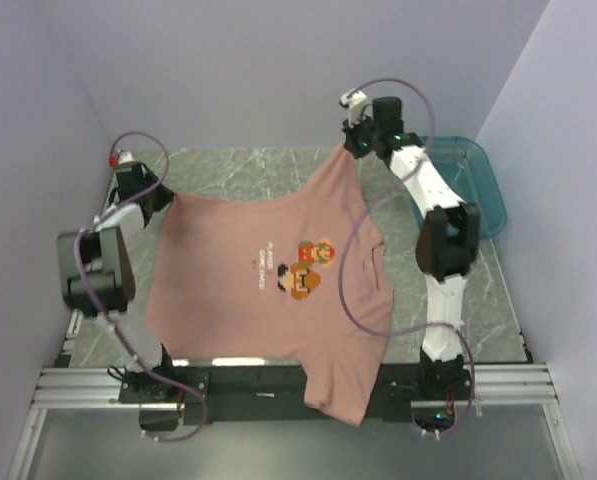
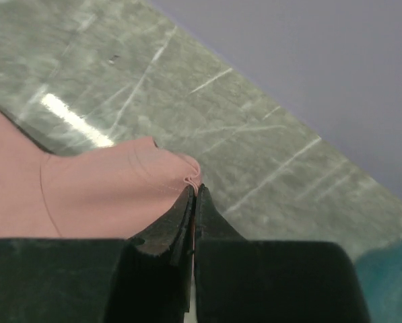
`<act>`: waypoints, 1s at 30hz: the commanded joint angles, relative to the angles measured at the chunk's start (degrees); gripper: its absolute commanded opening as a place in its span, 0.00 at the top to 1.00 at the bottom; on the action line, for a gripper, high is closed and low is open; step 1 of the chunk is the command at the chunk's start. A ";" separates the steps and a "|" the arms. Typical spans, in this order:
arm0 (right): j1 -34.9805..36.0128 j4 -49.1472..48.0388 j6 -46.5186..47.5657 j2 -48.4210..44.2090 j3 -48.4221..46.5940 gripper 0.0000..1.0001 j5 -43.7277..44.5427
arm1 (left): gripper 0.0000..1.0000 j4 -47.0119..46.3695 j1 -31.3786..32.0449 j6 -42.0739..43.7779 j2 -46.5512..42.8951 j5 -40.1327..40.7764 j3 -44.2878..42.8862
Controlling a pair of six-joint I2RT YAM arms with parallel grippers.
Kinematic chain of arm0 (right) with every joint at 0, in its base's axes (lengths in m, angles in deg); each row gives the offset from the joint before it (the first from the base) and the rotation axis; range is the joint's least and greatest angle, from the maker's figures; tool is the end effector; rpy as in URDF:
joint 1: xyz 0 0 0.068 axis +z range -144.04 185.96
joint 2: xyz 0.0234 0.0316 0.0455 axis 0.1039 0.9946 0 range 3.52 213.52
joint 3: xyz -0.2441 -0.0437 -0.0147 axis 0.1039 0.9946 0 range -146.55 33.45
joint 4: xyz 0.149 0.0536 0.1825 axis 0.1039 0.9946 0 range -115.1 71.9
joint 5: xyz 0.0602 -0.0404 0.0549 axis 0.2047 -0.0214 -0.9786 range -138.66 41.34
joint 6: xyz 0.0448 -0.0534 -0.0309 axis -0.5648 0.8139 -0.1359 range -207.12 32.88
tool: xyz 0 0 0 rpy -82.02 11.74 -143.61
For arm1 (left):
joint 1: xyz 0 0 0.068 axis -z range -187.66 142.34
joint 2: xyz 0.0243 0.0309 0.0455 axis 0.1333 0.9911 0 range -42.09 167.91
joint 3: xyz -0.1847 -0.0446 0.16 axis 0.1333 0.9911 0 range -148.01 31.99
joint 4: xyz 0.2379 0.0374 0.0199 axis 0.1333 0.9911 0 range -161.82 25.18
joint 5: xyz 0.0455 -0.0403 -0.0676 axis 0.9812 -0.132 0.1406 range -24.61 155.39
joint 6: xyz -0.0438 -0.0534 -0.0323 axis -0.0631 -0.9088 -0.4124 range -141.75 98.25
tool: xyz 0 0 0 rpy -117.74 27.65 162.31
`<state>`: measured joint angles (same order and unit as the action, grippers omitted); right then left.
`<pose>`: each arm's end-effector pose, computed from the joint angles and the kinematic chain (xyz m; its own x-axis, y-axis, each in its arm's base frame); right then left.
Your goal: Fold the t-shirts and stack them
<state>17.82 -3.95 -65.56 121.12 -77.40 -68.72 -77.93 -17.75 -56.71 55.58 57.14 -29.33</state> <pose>0.4640 0.1200 0.2954 -0.2459 -0.4044 -0.8809 -0.6236 0.7617 -0.1756 0.3825 0.0586 0.1963 -0.3768 -0.6431 -0.6667 -0.3261 0.7657 -0.5543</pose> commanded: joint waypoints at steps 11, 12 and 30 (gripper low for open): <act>4.40 -8.31 -1.26 16.34 -18.70 1.00 14.69 | 1.00 8.39 -0.28 2.53 21.59 2.97 -27.52; 4.23 -8.49 -1.35 16.34 -18.70 1.00 15.04 | 1.00 9.18 -0.37 2.62 22.64 3.24 -28.15; 3.96 -8.75 -2.40 -4.92 2.64 1.00 2.66 | 1.00 14.46 -0.99 5.08 31.18 4.12 -41.07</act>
<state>22.06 -9.57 -67.79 121.63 -76.87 -62.71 -63.57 -18.40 -53.56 86.68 60.74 -67.47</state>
